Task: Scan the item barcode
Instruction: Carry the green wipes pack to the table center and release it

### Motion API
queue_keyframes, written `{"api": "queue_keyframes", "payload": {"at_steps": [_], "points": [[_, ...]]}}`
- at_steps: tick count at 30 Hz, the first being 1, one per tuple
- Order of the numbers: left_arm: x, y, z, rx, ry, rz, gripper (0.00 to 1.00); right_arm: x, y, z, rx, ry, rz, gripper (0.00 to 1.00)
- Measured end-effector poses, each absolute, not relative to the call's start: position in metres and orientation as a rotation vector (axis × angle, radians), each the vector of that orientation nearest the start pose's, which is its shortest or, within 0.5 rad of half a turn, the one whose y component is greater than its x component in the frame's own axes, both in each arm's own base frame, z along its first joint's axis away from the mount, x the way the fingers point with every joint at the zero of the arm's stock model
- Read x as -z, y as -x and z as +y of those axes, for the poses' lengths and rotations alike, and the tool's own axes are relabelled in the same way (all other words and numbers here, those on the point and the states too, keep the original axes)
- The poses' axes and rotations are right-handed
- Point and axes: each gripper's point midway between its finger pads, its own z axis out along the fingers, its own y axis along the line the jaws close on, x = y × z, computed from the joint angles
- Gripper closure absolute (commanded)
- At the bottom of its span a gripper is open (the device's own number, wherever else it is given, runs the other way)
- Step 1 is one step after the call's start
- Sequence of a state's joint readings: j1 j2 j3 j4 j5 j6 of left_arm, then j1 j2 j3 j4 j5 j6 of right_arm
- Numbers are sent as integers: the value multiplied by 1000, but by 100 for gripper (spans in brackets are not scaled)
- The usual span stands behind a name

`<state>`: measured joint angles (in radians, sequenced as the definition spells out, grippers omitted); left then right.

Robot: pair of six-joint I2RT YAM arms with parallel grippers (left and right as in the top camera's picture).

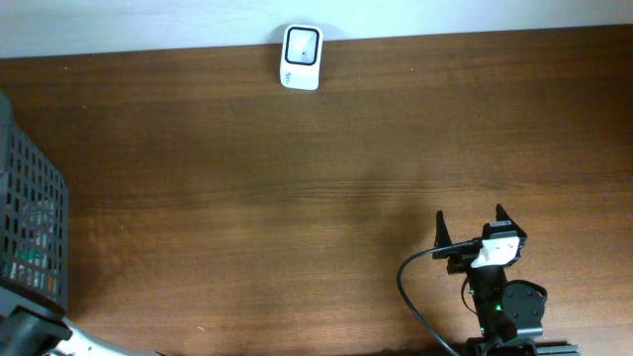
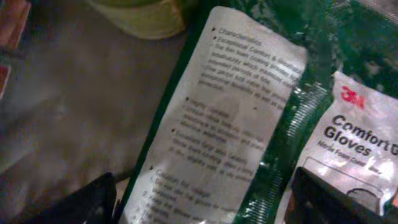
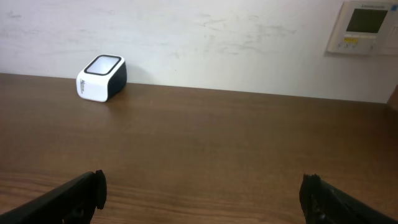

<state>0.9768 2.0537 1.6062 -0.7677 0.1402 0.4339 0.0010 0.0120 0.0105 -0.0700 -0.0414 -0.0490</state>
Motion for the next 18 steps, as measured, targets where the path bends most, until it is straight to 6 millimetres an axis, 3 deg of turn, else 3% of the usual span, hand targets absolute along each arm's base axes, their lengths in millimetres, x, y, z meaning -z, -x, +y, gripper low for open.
{"api": "queue_keyframes", "payload": {"at_steps": [2,3,6,7,12,15,16,18], "points": [[-64,-287,377,-146,706,2684,26,-159,-246,7,3,73,1641,2],[-58,-286,374,-124,712,2695,34,-159,-246,7,3,73,1641,2],[-49,-287,373,-99,702,2699,91,-159,-246,7,2,72,1641,2],[-49,-289,372,-89,694,2693,100,-159,-246,7,2,72,1641,2],[-54,-292,363,-16,702,2687,100,-159,-246,7,3,72,1641,2],[-87,-308,371,10,743,2600,100,-159,-246,7,3,73,1641,2],[-128,-326,382,-2,738,2484,100,-159,-246,7,3,73,1641,2],[-195,-338,383,-25,741,2327,100,-159,-246,7,4,73,1641,2]]}}
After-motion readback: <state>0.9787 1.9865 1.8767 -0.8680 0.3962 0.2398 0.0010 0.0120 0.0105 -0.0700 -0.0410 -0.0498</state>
